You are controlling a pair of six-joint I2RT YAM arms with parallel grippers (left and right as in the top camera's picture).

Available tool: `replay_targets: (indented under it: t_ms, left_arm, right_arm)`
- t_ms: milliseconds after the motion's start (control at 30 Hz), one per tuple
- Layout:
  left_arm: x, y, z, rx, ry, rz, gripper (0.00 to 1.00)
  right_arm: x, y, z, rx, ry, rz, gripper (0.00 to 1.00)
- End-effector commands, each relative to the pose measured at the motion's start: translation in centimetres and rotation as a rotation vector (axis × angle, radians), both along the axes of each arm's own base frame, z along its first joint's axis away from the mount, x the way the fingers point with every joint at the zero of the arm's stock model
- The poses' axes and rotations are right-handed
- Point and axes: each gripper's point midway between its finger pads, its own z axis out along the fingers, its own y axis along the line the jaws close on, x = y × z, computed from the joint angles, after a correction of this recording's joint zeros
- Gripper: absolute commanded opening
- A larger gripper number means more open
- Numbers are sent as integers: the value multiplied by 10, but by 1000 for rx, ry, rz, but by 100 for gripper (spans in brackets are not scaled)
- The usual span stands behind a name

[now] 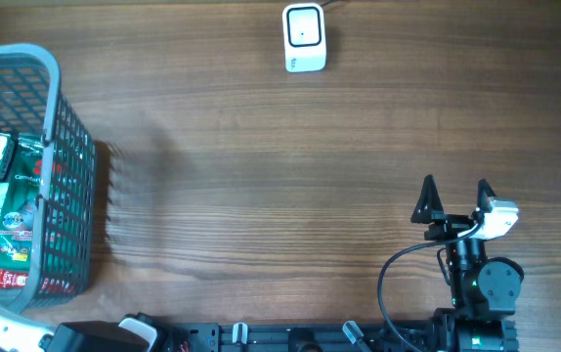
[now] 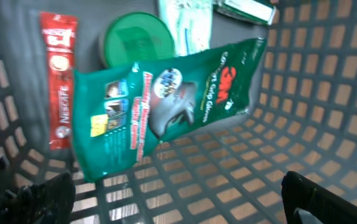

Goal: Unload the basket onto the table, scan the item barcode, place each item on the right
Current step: 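Reach the left gripper into the basket and grasp the green 3M glove pack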

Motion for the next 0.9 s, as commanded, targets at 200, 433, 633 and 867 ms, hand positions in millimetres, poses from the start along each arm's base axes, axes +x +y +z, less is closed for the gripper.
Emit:
replay_targets:
  t_ms: [200,433,633,867]
  left_arm:
    - [-6,1,-54,17,16,27,100]
    - [-5,4,-76,22,13,26,100]
    - [-17,6,-80,23,77,78,100]
    - [-15,10,-84,26,75,75,100]
  right_arm:
    - [0,2,1,9,-8,12,100]
    - [0,2,1,9,-8,12,100]
    - [0,2,1,9,-7,12,100]
    - [0,2,1,9,-7,12,100]
